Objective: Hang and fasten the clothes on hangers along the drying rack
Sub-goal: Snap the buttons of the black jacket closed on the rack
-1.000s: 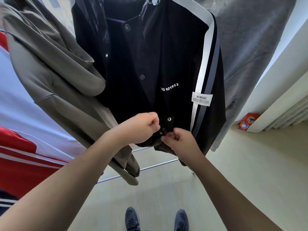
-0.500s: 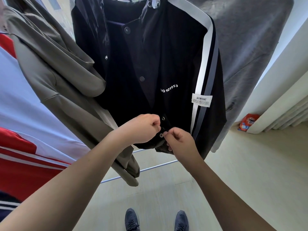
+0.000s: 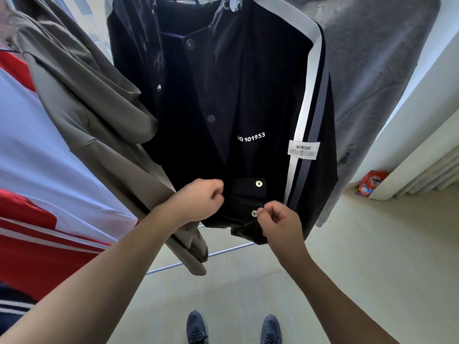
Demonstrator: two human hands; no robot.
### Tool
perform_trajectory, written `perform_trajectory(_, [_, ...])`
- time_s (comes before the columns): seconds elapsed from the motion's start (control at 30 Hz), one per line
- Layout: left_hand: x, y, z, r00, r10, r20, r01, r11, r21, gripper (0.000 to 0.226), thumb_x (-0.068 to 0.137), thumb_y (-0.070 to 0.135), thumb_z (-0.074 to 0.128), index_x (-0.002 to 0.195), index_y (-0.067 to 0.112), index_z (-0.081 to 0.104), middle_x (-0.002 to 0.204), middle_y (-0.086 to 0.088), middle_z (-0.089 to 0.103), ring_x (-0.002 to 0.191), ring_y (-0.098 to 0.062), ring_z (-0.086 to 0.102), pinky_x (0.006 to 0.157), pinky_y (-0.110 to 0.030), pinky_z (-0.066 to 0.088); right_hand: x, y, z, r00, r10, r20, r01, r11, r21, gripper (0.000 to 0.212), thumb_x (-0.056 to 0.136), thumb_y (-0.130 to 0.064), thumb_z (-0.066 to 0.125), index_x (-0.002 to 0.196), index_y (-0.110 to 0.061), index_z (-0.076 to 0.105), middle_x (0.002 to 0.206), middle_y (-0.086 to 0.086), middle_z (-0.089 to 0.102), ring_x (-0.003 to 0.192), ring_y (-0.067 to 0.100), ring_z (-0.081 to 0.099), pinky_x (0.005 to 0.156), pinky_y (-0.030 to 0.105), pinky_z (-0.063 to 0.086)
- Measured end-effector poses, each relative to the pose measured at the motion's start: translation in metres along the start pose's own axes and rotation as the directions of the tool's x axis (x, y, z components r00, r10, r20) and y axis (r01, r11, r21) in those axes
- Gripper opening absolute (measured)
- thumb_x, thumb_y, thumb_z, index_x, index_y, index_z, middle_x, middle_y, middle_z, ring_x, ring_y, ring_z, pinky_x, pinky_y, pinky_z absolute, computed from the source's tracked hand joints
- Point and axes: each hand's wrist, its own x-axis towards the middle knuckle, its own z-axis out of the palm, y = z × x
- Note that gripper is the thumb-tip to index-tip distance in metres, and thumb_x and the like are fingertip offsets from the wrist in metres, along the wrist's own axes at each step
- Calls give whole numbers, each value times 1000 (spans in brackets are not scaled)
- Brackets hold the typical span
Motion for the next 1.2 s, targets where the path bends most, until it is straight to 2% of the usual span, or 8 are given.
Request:
perform_trajectory(0.17, [-1,8,-8,993,120,-4,-120,990,-71,20,97,15,49,77,14,50,59,8,46,53,-8,39,50,-21,35,15,-4,-10,949,247,197,-280,946,161,38,94,-31,62,64,-12,48,51,-1,43,46,11,40,46,21,36])
perform_trajectory(0.43, [16,-8,-23,991,-100,-85,129,853,505,28,86,15,50,112,21,57,109,-2,64,106,-30,58,83,-36,41,-11,35,-13,972,209,112,-209,978,-8,42,93,-21,62,55,-16,45,52,1,41,48,13,37,48,22,32])
perform_trajectory(0.57, [19,-12,-27,991,-49,-122,108,831,546,28,87,12,48,114,18,54,116,-5,61,110,-30,54,90,-39,41,-13,65,-27,734,651,193,-592,752,-289,22,92,-14,52,72,-6,55,62,9,56,47,17,46,47,23,36])
perform_trajectory(0.67, [17,6,-25,985,108,-131,-30,869,493,11,91,10,45,91,19,41,105,-5,59,101,-29,54,76,-34,36,3,51,-22,763,618,189,-312,609,-729,20,82,-36,57,80,-16,51,71,0,57,62,20,55,60,25,41])
perform_trajectory(0.77, [15,16,-30,969,208,-136,-115,860,497,12,96,12,44,89,21,38,91,1,50,95,-27,55,74,-32,35,23,7,4,938,266,223,-26,694,-719,43,78,-46,59,107,-19,44,102,1,54,90,25,60,70,32,43])
perform_trajectory(0.9, [6,21,-46,957,266,-119,-177,855,487,10,99,16,44,90,21,40,88,5,47,92,-24,56,80,-36,45,48,-37,42,960,49,277,169,687,-707,39,92,-54,48,100,-16,50,93,5,62,84,27,62,64,34,44])
perform_trajectory(1.07, [3,9,-64,952,222,-212,-52,798,601,16,92,16,46,105,21,54,101,2,60,99,-24,58,77,-33,35,54,-43,60,941,67,331,204,669,-715,31,97,-37,48,82,-10,51,92,14,63,86,36,62,65,33,43])
perform_trajectory(1.2, [10,5,-88,942,111,-318,141,726,673,34,88,14,49,120,21,56,112,0,63,107,-26,56,88,-36,37,49,-26,54,905,252,343,149,568,-810,31,95,-36,50,104,-8,59,111,12,62,101,33,62,81,36,49])
